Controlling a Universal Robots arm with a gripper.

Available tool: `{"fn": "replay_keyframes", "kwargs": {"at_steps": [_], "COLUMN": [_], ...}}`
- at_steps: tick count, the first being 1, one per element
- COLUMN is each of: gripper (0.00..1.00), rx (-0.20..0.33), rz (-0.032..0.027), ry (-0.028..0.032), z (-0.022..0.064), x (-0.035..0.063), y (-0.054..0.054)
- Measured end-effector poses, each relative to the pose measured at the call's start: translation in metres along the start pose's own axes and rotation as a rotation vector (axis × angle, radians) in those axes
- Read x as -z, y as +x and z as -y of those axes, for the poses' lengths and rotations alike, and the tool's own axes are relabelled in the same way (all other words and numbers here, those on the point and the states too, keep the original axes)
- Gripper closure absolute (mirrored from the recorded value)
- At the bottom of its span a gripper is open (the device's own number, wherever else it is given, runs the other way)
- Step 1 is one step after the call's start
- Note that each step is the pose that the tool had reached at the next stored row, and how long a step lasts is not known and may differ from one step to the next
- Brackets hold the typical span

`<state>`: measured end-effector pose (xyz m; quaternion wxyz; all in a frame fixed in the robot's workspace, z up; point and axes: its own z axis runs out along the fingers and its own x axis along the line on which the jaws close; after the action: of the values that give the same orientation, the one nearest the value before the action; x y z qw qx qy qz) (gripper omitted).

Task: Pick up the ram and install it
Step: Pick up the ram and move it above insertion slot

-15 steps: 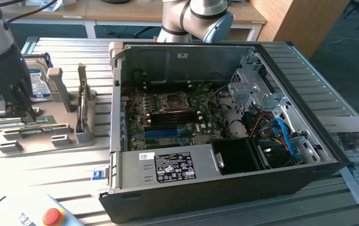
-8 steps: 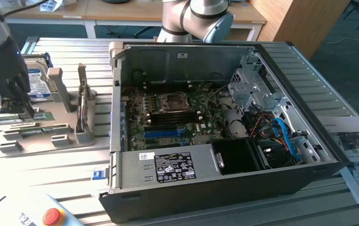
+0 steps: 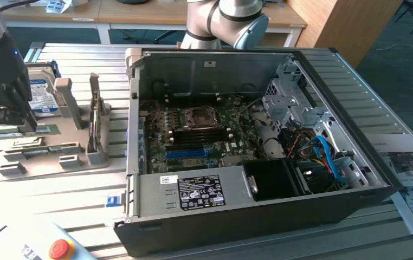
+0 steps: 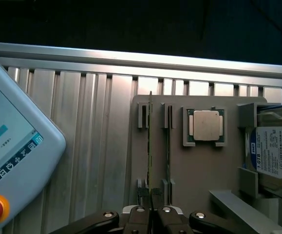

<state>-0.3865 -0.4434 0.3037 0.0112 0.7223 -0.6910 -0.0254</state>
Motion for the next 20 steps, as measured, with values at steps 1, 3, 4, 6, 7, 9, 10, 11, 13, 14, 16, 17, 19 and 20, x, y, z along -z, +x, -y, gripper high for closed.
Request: {"fn": "replay_keyframes", "kwargs": {"at_steps": [1, 3, 4, 6, 7, 9, 10, 11, 13, 14, 16, 17, 19, 20], "gripper": [0.88, 0.88, 0.88, 0.88, 0.88, 0.88, 0.88, 0.88, 0.88, 0.88, 0.88, 0.88, 0.88, 0.88], "rx": [0.000, 0.000, 0.000, 0.000, 0.000, 0.000, 0.000, 0.000, 0.000, 0.000, 0.000, 0.000, 0.000, 0.000], "rz": [-0.0002, -0.0005, -0.0005, -0.0008, -0.0010, -0.0011, -0.0012, -0.0013, -0.0015, -0.0015, -0.0018, -0.0019, -0.0021, -0.0023], "ry": [0.0000, 0.0000, 0.0000, 0.0000, -0.0001, 0.0000, 0.0000, 0.0000, -0.0001, 0.0000, -0.0001, 0.0000, -0.0001, -0.0001], "z": [-0.0001, -0.0003, -0.0003, -0.0005, -0.0006, -0.0007, -0.0008, -0.0009, -0.0011, -0.0012, -0.0013, -0.0014, -0.0016, -0.0016], "x": [0.0016, 0.0047, 0.0062, 0.0095, 0.0111, 0.0144, 0.0160, 0.0177, 0.0209, 0.0225, 0.0256, 0.0273, 0.0304, 0.0318], "y": [0.000, 0.000, 0.000, 0.000, 0.000, 0.000, 0.000, 0.000, 0.000, 0.000, -0.001, -0.001, -0.001, -0.001]}}
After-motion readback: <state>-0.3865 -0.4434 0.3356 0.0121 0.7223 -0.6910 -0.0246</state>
